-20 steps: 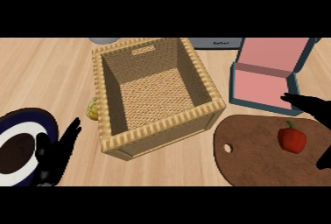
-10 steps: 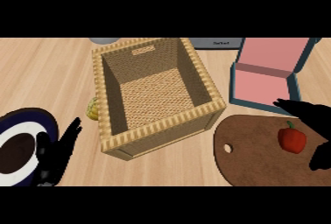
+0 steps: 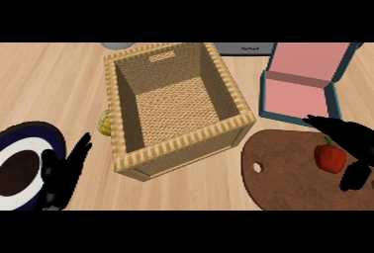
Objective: Pick the bell pepper from the cutting board and place it in the basket
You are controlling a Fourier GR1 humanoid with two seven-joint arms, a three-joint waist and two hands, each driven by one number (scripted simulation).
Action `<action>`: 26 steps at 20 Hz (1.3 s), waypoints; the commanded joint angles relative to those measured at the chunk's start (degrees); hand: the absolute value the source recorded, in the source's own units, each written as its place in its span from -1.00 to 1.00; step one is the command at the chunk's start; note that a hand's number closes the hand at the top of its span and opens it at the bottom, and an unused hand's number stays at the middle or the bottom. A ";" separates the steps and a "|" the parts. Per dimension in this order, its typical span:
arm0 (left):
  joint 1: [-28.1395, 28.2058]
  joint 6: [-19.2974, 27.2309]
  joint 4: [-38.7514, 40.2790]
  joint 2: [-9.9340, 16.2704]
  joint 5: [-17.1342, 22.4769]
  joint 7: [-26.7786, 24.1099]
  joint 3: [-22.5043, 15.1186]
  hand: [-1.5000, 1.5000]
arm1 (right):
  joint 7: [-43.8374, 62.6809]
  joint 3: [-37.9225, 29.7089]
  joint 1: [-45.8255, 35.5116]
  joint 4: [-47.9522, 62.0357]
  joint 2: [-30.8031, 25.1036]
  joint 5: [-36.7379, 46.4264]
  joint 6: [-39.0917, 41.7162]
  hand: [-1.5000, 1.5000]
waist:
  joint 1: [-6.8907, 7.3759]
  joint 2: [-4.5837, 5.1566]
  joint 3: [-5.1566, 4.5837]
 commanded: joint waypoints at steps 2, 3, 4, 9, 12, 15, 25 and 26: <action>0.90 -3.39 6.89 0.73 1.89 -0.50 2.33 0.00 | -1.20 0.35 -1.95 3.08 2.24 2.23 -1.70 -1.00 | 0.04 0.59 -0.68; 0.03 -1.12 4.08 -1.55 0.28 2.34 0.02 0.00 | -4.67 -1.96 -0.60 3.82 -0.66 1.49 -1.85 -1.00 | -0.23 0.51 -0.65; 3.44 -0.21 2.30 -2.49 -1.07 0.77 -1.33 0.00 | -0.73 -1.59 1.27 -0.85 0.05 1.42 0.29 -1.00 | -0.37 0.37 -0.68; 1.79 -1.07 1.35 -1.95 -0.12 3.30 -0.17 0.00 | -6.83 1.68 0.05 1.97 -0.26 7.13 -6.56 1.00 | -0.07 0.46 -0.63; 2.11 -0.90 0.14 -1.71 -0.91 4.08 0.12 0.00 | -8.62 2.06 -0.42 3.99 0.42 9.50 -9.23 1.00 | -0.10 0.43 -0.64; 2.21 -1.42 1.41 -1.44 -0.88 3.71 1.26 0.00 | -9.03 2.24 -4.19 7.33 2.04 10.92 -9.09 1.00 | 0.14 0.50 -0.65; 1.98 -3.19 1.24 -0.60 -0.93 1.67 1.66 0.00 | 9.53 22.14 -0.98 -9.38 28.04 19.28 -7.71 1.00 | 1.83 -0.33 -1.03; 2.21 -3.10 1.43 -1.13 -0.69 1.67 1.54 0.00 | 11.93 24.39 -0.50 -10.87 30.43 20.81 -7.36 1.00 | 1.26 -0.55 -1.12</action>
